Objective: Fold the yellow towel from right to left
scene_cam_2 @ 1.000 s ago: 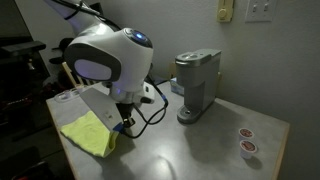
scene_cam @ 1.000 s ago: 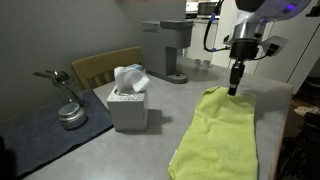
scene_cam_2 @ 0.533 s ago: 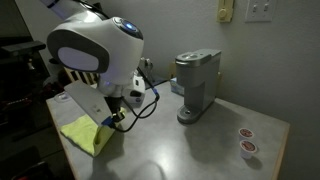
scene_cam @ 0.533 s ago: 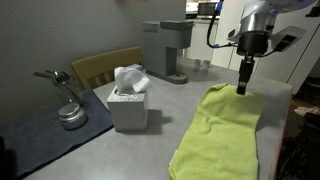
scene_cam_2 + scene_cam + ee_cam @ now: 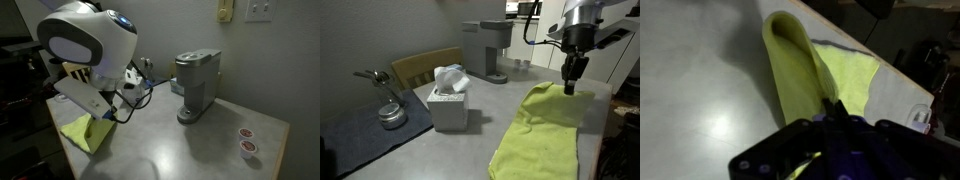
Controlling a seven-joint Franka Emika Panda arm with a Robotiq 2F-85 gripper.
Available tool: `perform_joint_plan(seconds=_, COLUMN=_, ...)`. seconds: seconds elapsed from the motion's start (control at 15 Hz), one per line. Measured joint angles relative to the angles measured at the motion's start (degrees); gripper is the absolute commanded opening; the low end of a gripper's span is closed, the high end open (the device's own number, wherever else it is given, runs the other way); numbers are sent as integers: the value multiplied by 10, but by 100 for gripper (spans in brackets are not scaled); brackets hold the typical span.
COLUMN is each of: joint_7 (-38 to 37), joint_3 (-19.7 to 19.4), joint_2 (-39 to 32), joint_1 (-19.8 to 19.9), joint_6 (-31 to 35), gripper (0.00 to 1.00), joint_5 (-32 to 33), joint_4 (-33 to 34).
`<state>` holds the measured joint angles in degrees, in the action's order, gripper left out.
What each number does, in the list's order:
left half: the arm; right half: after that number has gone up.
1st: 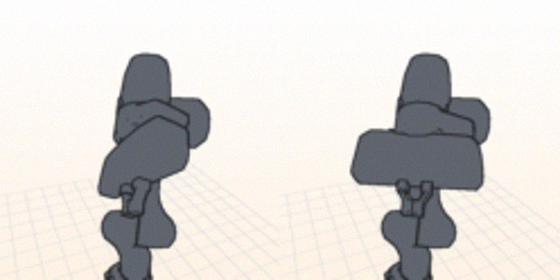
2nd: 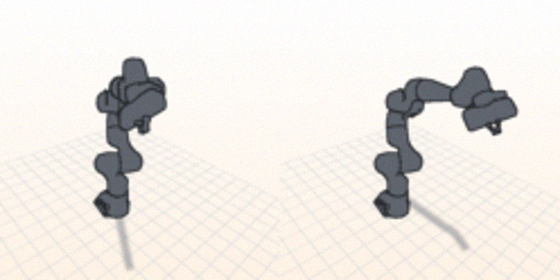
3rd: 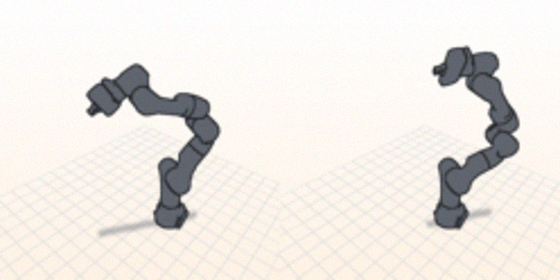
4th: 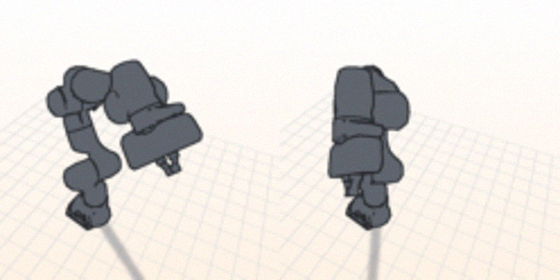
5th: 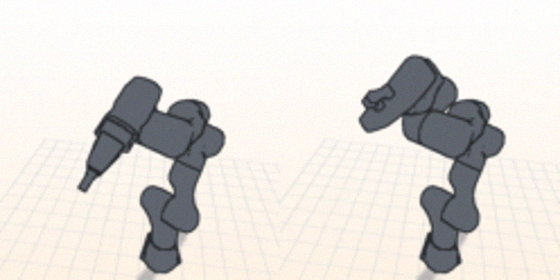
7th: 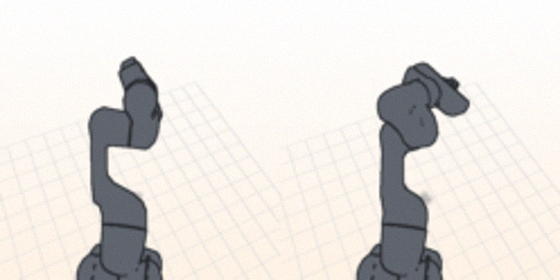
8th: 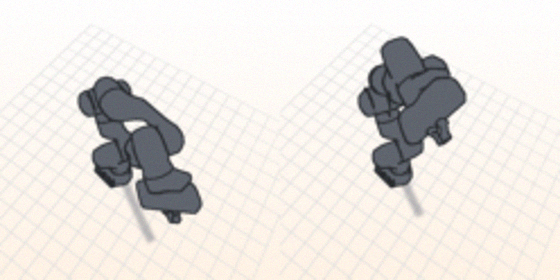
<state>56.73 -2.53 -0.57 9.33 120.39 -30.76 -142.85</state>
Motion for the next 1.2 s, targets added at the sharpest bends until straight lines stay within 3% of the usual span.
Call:
perform_joint_plan(seconds=0.6, joint_7=21, joint_3=5, joint_2=-5, joint_1=-53, joint_6=-39, gripper=1, joint_5=0, joint_4=8)
perform_joint_plan(seconds=1.2, joint_7=9, joint_3=41, joint_2=-42, joint_1=-95, joint_6=-39, gripper=1, joint_5=-3, joint_4=41)
